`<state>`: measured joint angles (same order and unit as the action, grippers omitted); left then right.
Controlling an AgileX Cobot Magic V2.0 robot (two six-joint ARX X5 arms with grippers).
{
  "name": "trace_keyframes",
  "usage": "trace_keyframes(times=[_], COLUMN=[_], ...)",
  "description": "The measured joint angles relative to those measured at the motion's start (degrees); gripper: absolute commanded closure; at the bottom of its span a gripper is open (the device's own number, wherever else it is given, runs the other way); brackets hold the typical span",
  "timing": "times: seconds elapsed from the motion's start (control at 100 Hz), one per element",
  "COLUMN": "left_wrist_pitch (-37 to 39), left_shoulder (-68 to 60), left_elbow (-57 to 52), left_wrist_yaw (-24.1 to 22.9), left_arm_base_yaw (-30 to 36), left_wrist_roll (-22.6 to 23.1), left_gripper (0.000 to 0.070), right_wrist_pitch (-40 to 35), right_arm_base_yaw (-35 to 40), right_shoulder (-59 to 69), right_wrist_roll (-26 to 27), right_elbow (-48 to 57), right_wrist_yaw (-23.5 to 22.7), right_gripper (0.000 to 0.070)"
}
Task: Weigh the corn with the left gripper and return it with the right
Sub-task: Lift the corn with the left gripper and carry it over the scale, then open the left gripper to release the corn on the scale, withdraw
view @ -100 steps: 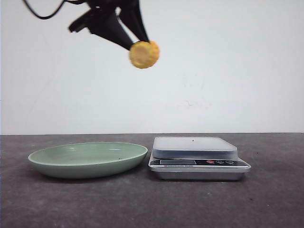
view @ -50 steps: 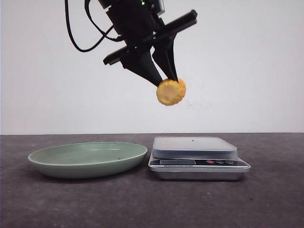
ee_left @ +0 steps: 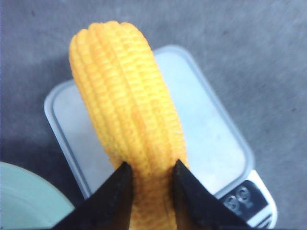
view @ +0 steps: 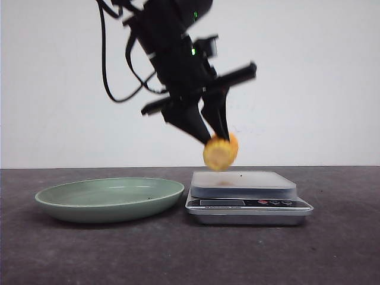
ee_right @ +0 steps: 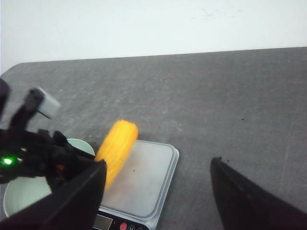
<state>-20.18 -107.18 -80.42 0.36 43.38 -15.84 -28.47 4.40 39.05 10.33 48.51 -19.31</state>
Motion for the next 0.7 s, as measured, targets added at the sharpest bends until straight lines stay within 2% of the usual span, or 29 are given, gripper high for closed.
trace_keyframes(times=[0.19,0.24,0.34,0.38,0.7], left_wrist_pitch=[1.92,1.99,2.01,2.05,2.03], left_shoulder=[-1.64,-1.75,-1.79,-1.79,-1.81], left_elbow=[-0.11,-0.11,-0.11,-0.11,-0.11], left_wrist_yaw=[0.00,0.00,0.00,0.00,-0.02], left_arm_base_yaw=[0.00,0.00,0.02,0.04,1.38], left_wrist_roll=[0.00,0.00,-0.04,-0.02,0.00], left_gripper=[0.0681,0.0601,0.0303,0.0243,0.0236], right_wrist_pitch=[0.02,0.00,0.00,0.00,0.00], right_arm_base_yaw=[0.00,0.00,0.00,0.00,0.00], right_shoulder=[-0.02,0.00,0.00,0.00,0.00], right_wrist_roll=[-0.02,-0.02,-0.02,-0.02,-0.02], right_elbow=[0.00,0.00,0.00,0.00,0.00], right_wrist_yaw=[0.00,0.04,0.04,0.04,0.04], right_gripper=[0.0271,0.0271,0.0271,0.0271,0.0271])
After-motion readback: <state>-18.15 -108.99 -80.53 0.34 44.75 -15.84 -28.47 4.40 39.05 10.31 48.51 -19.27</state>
